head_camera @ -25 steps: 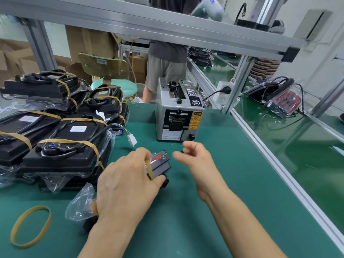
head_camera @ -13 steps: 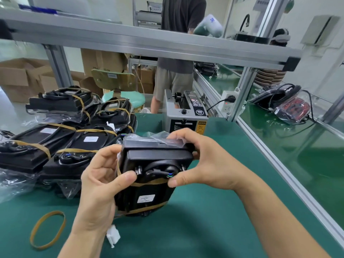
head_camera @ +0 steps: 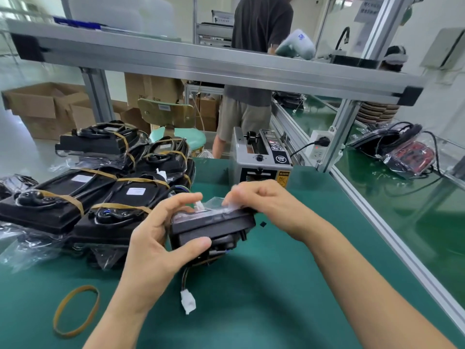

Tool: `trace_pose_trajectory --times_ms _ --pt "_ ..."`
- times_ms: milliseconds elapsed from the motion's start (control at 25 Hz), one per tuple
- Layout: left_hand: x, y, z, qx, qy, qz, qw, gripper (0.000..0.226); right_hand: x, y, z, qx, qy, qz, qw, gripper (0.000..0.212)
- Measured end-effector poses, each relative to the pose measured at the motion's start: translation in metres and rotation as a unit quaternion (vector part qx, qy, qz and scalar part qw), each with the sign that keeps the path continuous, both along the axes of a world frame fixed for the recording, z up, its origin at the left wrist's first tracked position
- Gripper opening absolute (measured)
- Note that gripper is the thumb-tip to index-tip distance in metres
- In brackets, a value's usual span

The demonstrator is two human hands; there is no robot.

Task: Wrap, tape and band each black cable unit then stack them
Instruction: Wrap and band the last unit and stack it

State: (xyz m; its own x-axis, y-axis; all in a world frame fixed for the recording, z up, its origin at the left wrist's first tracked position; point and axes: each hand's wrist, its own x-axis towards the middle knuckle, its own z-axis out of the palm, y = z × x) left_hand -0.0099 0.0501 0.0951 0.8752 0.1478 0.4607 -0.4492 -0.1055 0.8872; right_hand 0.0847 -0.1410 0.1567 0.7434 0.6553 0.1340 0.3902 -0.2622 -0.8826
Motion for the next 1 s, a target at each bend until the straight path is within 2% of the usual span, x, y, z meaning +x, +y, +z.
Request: trace_pose_trajectory --times_ms 80,200,280,360,400,480,520,560,600,640,680,720,800,840,920,1000 --pt "-0.001 0.001 -0.001 0.041 0.012 -0.05 0.998 0.069 0.005 0.008 -0.004 0.005 0.028 -0.053 0.998 0.041" --pt "0.003 0.005 -0.001 0.052 0.023 -0.039 0.998 0.058 0.009 0.012 -0.008 0.048 0.107 -0.036 0.992 0.043" --pt "0.006 0.006 0.0 0.02 0.023 -0.01 1.0 0.054 0.01 0.002 -0.006 0.099 0.112 0.027 0.988 0.028" --pt "0.008 0.008 0.001 -0.001 0.028 -0.011 1.0 0.059 0.011 -0.002 -0.002 0.124 0.082 0.078 0.986 0.006" --pt "0.007 0.008 0.002 0.012 0.032 -0.028 0.999 0.066 0.012 0.001 -0.002 0.131 0.068 0.065 0.987 0.009" --pt "0.004 0.007 0.006 0.089 0.025 -0.077 0.993 0.082 0.017 0.01 -0.007 0.097 0.077 0.016 0.992 0.014" --pt "0.004 0.008 0.007 0.137 0.014 -0.097 0.986 0.082 0.02 0.014 -0.01 0.042 0.104 0.014 0.994 0.014" --pt "0.004 0.009 0.01 0.175 0.005 -0.112 0.978 0.076 0.021 0.017 -0.014 -0.012 0.157 0.028 0.987 0.015" --pt "0.003 0.01 0.012 0.196 0.007 -0.121 0.973 0.068 0.024 0.017 -0.019 -0.027 0.239 0.036 0.97 0.016" --pt "0.002 0.009 0.013 0.202 0.014 -0.117 0.972 0.062 0.029 0.016 -0.026 0.007 0.324 0.012 0.946 0.017" --pt "0.0 0.008 0.014 0.201 0.018 -0.094 0.975 0.059 0.035 0.014 -0.033 0.063 0.388 -0.054 0.918 0.018" --pt "-0.002 0.006 0.013 0.192 0.019 -0.058 0.98 0.058 0.044 0.011 -0.043 0.107 0.39 -0.157 0.901 0.017" --pt "-0.005 -0.004 0.01 0.133 0.022 0.008 0.991 0.061 0.062 0.003 -0.061 0.125 0.273 -0.391 0.87 0.01" --pt "-0.006 -0.01 0.008 0.097 0.026 0.024 0.995 0.061 0.068 0.001 -0.065 0.139 0.227 -0.464 0.845 0.009" --pt "-0.005 -0.02 0.004 0.063 0.028 0.042 0.997 0.059 0.078 0.002 -0.067 0.169 0.203 -0.516 0.814 0.011" --pt "-0.004 -0.027 0.004 0.063 0.021 0.058 0.996 0.055 0.084 0.006 -0.067 0.179 0.209 -0.526 0.805 0.012"
